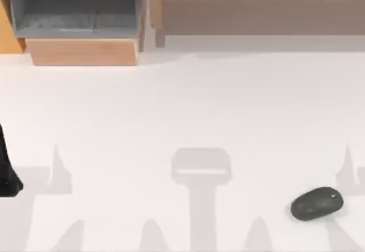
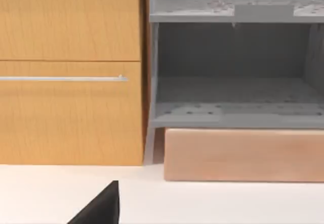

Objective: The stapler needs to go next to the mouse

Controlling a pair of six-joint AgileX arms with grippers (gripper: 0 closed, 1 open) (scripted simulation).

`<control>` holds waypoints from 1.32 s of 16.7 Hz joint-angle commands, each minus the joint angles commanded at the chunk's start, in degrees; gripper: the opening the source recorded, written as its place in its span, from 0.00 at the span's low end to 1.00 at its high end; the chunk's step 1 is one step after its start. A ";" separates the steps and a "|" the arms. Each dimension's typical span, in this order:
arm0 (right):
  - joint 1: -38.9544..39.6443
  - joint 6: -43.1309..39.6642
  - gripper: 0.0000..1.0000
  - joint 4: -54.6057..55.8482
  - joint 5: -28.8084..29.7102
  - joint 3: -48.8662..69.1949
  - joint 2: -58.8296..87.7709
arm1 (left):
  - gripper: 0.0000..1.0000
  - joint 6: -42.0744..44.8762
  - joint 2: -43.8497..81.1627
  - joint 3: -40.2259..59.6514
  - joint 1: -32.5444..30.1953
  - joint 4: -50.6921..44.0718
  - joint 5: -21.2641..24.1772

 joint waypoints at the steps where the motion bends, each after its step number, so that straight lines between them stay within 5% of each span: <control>1: 0.00 0.00 1.00 0.00 0.00 0.00 0.00 | 1.00 0.00 0.00 0.00 0.00 0.00 0.00; 9: -2.57 -6.03 1.00 -10.02 0.02 15.44 16.83 | 1.00 0.00 0.00 0.00 0.00 0.00 0.00; 22: -11.84 -27.29 1.00 -48.68 -0.14 69.84 92.95 | 1.00 0.00 0.00 0.00 0.00 0.00 0.00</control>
